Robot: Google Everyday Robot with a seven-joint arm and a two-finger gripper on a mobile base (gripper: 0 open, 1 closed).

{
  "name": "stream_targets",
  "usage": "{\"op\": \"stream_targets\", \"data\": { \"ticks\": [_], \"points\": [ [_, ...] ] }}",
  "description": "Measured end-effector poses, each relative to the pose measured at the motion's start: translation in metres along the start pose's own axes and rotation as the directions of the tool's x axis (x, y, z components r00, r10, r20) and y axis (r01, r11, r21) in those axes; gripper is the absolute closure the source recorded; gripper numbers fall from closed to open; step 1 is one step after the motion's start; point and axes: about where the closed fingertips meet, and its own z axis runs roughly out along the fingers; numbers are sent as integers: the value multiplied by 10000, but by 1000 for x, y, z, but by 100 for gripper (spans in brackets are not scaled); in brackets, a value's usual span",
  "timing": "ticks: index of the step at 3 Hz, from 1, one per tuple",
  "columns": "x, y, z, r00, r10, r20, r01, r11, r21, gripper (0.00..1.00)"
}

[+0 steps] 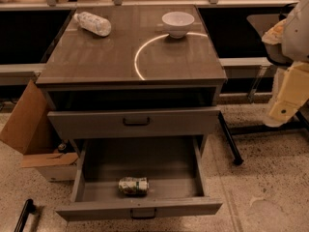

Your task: Pick 7up can from middle drawer and place on counter

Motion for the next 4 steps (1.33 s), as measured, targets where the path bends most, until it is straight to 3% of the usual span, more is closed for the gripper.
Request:
{"op": "stream_targets", "data": {
  "ticks": [2,3,4],
  "points": [
    [-6,4,13,9996,25,265,-17,9996,-296,0],
    [-27,23,57,9966,90,814,10,9926,-1218,0],
    [-52,56,112,9923,173,1228,116,9729,-2310,0]
  ]
}}
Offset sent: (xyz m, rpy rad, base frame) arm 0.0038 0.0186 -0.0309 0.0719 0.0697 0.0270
